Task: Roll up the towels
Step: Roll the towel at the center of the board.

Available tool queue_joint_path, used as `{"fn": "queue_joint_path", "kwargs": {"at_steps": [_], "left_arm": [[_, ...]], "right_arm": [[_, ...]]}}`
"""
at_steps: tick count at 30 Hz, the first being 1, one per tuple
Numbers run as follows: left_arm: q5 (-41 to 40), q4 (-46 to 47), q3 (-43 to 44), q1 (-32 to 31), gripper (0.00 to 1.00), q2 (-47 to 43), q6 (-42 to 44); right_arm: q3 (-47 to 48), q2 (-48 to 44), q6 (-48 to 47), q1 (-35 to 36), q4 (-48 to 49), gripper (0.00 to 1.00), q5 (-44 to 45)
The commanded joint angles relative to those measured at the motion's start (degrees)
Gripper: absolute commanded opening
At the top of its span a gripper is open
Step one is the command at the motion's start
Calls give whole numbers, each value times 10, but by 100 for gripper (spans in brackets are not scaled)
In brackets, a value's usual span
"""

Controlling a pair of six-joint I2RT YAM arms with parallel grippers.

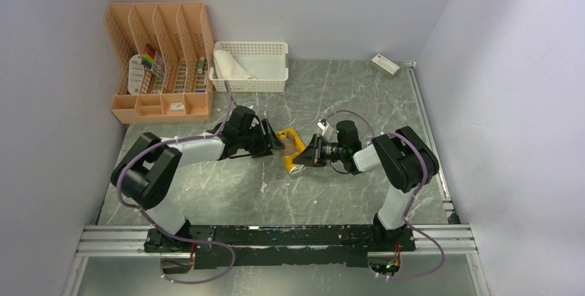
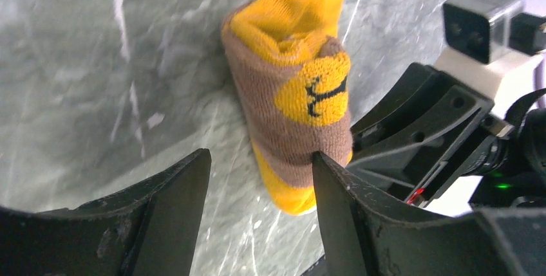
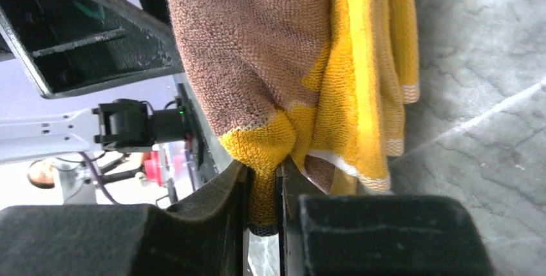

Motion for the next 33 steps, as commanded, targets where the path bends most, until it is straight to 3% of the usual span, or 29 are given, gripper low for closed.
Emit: {"fn": "queue_joint_path", "kwargs": {"at_steps": [1,4,10,12,13,15,16,17,21,27,33], "left_arm": [[-20,61,48,-8,69,43,17],[-24,81,69,-12,70,64,21],[-30,93,104,-18,66,122,31],[-27,103,109,-18,55,141,30],[-25,108,112,-19,45,149,29],[-22,107,117,-19,15,163,29],[-22,100,122,-19,8,168,30],[-22,93,126,-19,7,172,31],[-30,38,155,-19,7,177,54],[-64,-143,255,-19,7,186,101],[-88,-186,260,-19,7,169,103]], "right_arm": [[-25,43,94,-16,136,0,-73],[-29,54,95,-20,142,0,-76],[0,28,22,-20,24,2,-57],[18,19,-7,-20,-35,23,-52],[26,11,-24,-20,-61,36,-46],[47,-13,-72,-20,-143,59,-16],[59,-30,-109,-19,-190,68,8],[73,-49,-139,-20,-243,74,38],[134,-161,-232,6,-414,81,263],[226,-241,-312,167,-552,83,622],[256,-187,-326,310,-588,82,769]]}}
